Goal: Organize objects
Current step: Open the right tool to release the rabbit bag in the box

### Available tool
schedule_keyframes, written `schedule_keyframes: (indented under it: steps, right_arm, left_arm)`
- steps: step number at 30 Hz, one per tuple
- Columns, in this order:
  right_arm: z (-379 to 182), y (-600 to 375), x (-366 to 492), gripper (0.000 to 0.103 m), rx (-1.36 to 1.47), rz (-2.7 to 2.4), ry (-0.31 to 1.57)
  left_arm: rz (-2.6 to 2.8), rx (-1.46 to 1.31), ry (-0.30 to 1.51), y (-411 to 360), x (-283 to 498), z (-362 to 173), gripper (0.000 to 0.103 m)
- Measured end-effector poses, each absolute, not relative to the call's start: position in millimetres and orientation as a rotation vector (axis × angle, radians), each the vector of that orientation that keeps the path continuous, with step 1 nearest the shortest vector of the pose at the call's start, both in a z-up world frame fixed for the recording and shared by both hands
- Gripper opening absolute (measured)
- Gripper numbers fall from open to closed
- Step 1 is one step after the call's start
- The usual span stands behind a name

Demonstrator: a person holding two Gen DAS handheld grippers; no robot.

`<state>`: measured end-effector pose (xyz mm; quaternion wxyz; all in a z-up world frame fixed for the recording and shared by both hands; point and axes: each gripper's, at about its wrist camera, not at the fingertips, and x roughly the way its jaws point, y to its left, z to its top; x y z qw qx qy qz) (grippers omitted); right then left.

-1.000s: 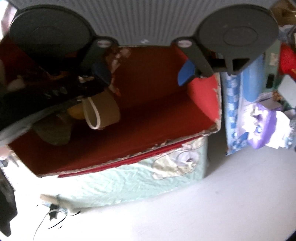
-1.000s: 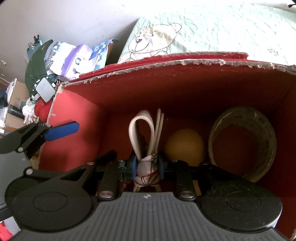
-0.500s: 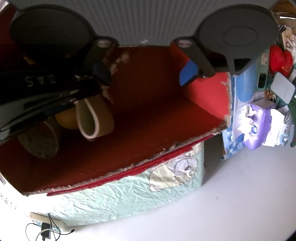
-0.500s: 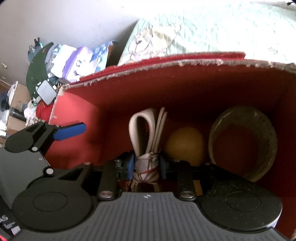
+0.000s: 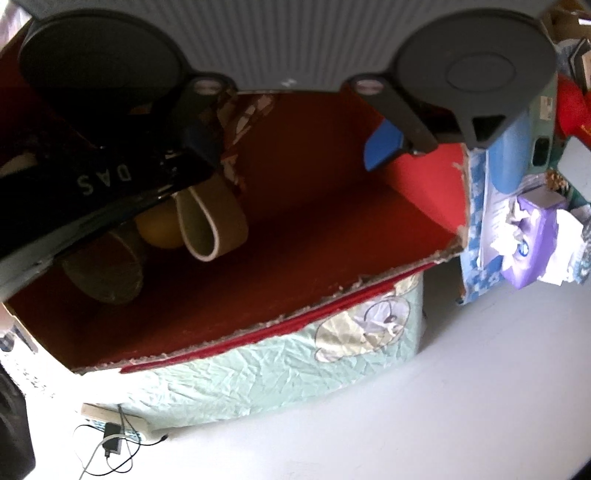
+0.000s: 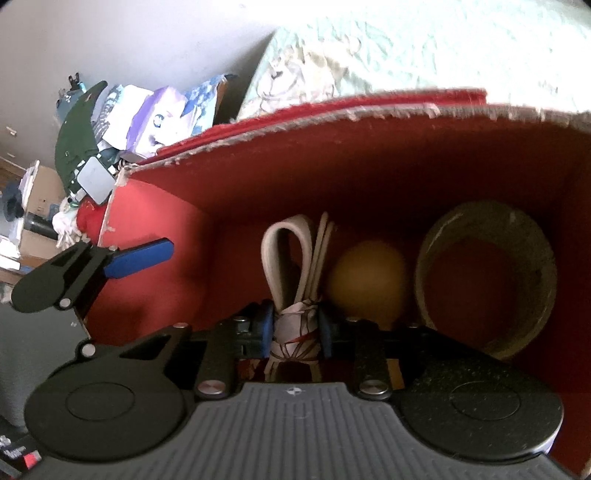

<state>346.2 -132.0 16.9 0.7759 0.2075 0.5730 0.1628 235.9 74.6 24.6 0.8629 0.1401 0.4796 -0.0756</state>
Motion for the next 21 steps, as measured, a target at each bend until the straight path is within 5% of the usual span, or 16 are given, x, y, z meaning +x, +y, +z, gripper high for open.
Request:
schedule_keyframes:
  steps: [11, 21]
  right_arm:
    - [23.4, -175.5, 332.9, 0.028, 0.676, 0.260, 1.027]
    - [32.9, -157.6, 332.0, 0.028, 0.504, 0.233, 0.996]
  left_arm:
    - [-0.179, 0.302, 1.038, 75.4, 241.5, 19.2, 0.082]
    - [-0.143, 0.338, 1.064, 74.7, 246.4, 12.7, 0.077]
